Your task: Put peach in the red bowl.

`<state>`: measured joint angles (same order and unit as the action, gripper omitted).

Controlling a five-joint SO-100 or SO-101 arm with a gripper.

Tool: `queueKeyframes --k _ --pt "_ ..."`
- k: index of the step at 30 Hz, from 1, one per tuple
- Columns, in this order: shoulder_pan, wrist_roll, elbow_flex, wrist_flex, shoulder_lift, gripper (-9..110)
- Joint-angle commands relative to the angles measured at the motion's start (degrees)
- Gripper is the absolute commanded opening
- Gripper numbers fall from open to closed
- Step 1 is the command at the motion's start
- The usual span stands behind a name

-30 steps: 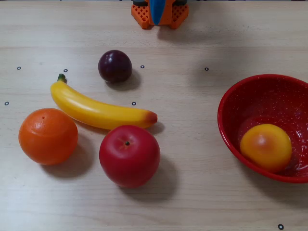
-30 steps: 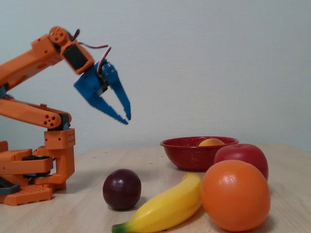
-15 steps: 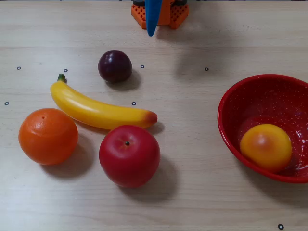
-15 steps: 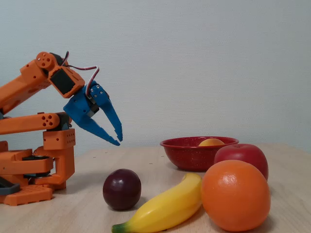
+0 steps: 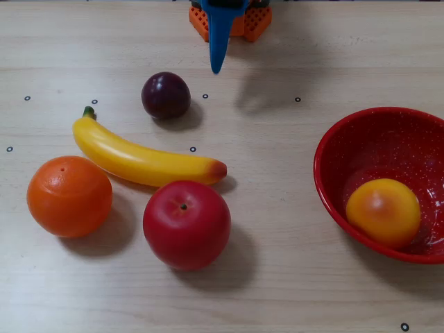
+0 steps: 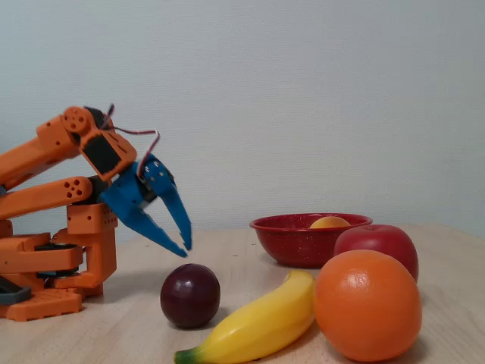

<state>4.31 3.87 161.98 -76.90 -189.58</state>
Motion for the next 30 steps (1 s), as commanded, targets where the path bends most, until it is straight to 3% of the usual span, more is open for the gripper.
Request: queueKeyframes --k 1,16,30 --pt "-1.8 -1.4 0.7 4.7 -1.2 0" --pt "-4.7 -4.6 17.3 20.0 -1.2 0" --pt "-4.9 -5.4 18.2 20.4 -1.2 0"
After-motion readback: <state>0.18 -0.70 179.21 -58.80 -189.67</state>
